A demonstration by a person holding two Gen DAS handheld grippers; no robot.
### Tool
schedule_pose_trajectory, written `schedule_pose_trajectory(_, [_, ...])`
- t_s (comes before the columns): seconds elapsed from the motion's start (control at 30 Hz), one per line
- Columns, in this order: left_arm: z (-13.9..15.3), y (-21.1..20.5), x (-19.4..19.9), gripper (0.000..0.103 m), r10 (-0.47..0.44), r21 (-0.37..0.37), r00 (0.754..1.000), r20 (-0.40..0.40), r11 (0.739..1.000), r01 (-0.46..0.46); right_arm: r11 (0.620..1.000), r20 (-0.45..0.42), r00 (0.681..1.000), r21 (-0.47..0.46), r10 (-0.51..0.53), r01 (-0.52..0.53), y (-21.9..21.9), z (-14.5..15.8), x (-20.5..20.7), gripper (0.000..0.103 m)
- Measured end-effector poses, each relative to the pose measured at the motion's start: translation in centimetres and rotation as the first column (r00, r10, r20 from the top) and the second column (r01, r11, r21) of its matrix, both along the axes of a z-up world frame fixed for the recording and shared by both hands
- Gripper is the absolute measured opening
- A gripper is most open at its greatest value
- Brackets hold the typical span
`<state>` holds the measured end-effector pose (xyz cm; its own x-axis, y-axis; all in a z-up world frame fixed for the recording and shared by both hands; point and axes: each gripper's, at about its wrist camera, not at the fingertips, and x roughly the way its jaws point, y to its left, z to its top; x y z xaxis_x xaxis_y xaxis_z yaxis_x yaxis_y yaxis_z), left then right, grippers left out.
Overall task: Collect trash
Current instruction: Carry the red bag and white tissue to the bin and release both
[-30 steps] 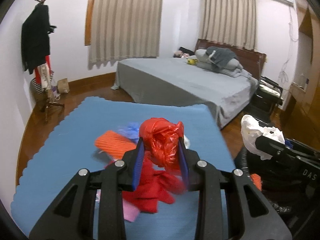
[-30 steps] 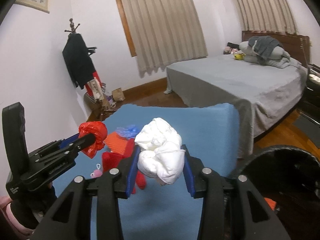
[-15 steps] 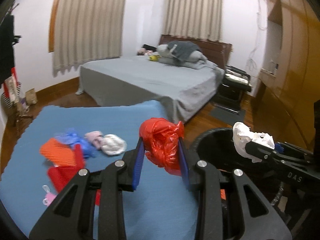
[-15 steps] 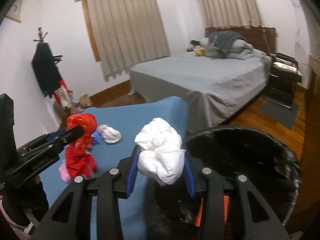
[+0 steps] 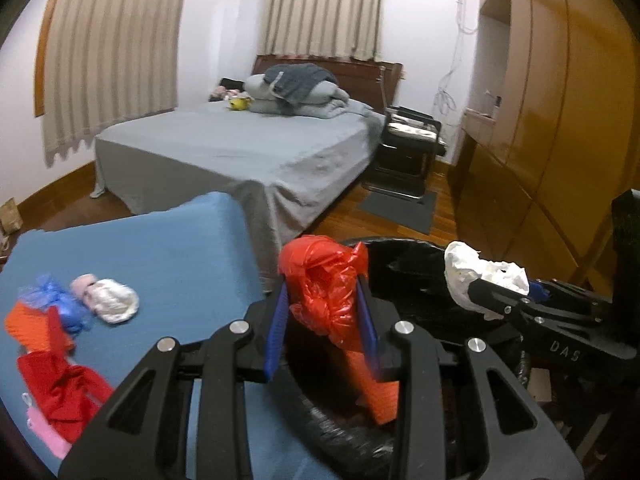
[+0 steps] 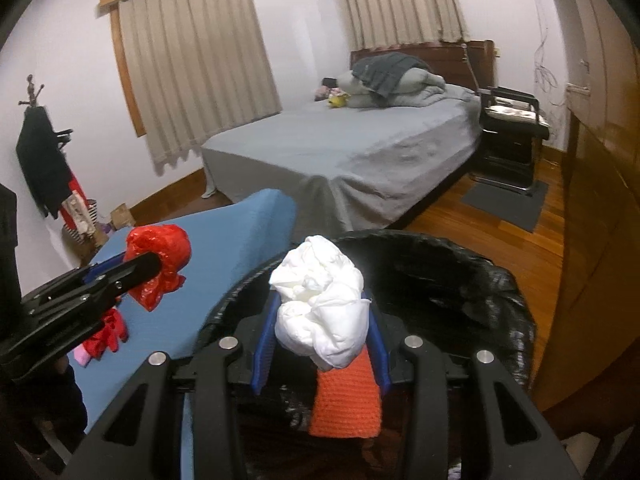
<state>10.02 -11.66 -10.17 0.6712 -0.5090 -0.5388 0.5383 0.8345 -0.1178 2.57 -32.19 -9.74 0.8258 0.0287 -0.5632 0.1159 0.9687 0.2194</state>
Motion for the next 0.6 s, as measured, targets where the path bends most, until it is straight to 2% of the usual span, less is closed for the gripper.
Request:
schedule_pose_trajectory(0.13, [-0.7, -2.4, 0.2, 0.033, -0.066, -0.013, 0.998, -0.024, 0.998, 0.065, 0.999, -0.007, 0.999, -0.007, -0.038, 0.038, -1.2, -0.2, -0.3, 0.044])
schedule_pose_trajectory(0.27, [-1.5, -4.0, 0.3, 0.047, -0.111, -0.008, 0.993, -0.039, 0.994, 0.111, 0.997, -0.003, 0.997, -0.014, -0.081, 0.081, -2.9, -0.1, -0.8, 0.051])
schedule_pose_trajectory(0.3, [-1.7, -4.2, 0.3, 0.055, -0.116, -0.01, 0.992, -0.042, 0.993, 0.116, 0.996, 0.0, 0.996, -0.016, -0.092, 0.092, -3.3, -0.1, -1.0, 0.053])
schedule_pose_trajectory(0.43, [-2.0, -4.0, 0.3, 0.064, -0.117, -0.016, 0.992, -0.04, 0.993, 0.116, 0.993, 0.011, 0.993, -0.03, -0.114, 0.114, -3.6, 0.3, -1.3, 0.068])
schedule_pose_trajectory(0.53, [-1.7, -3.0, 0.2, 0.066, -0.09, -0.015, 0.995, -0.032, 0.996, 0.089, 0.991, 0.023, 0.992, -0.035, -0.126, 0.127, -3.5, 0.6, -1.2, 0.087])
schedule_pose_trajectory(0.6, [-1.3, -1.8, 0.1, 0.068, -0.053, -0.01, 0.999, -0.012, 0.999, 0.053, 0.991, 0.037, 0.991, -0.039, -0.127, 0.128, -3.3, 0.8, -1.3, 0.094])
